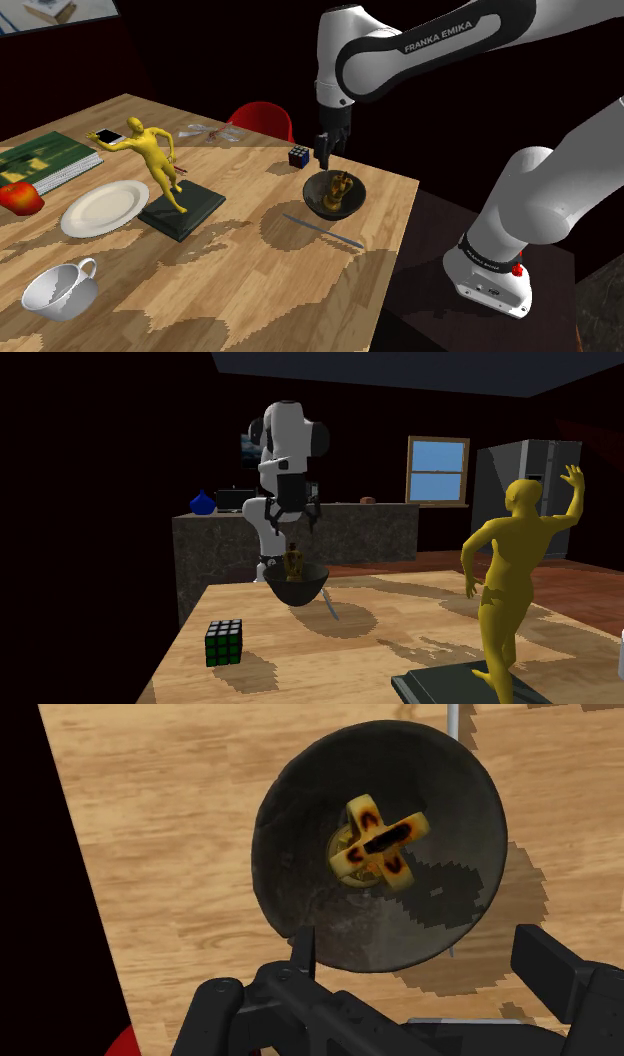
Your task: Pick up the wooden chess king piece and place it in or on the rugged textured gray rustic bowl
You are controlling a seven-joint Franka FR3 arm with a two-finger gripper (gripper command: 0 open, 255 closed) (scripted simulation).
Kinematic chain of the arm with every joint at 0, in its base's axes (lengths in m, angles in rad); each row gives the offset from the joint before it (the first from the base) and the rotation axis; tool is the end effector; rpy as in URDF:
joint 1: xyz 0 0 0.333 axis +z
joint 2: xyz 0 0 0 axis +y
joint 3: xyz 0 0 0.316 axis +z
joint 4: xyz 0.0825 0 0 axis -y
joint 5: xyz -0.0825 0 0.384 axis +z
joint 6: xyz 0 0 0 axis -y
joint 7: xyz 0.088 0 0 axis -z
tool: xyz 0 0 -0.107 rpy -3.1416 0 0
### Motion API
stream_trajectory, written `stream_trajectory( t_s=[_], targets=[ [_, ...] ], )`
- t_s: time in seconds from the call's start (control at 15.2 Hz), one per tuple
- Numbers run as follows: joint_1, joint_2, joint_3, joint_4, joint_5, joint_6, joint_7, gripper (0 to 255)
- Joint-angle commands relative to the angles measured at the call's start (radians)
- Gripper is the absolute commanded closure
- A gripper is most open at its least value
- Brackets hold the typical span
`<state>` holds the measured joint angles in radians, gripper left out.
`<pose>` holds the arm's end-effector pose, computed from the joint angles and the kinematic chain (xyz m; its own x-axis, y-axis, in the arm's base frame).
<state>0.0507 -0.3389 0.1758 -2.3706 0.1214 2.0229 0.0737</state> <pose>0.4279 0.1084 0.4514 0.9959 0.0891 -0.0171 0.0882 -0.9949 -0.0492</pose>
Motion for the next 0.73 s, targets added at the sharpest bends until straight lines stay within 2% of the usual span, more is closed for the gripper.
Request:
stream_trajectory(
  t_s=[0.0, 0.13, 0.66],
  targets=[
    [-0.003, -0.01, -0.005, 0.043, -0.003, -0.054, -0.001, 0],
    [-0.005, -0.022, -0.01, 0.093, -0.006, -0.116, -0.001, 0],
    [-0.004, -0.022, -0.01, 0.093, -0.006, -0.115, 0.0, 0]
  ],
)
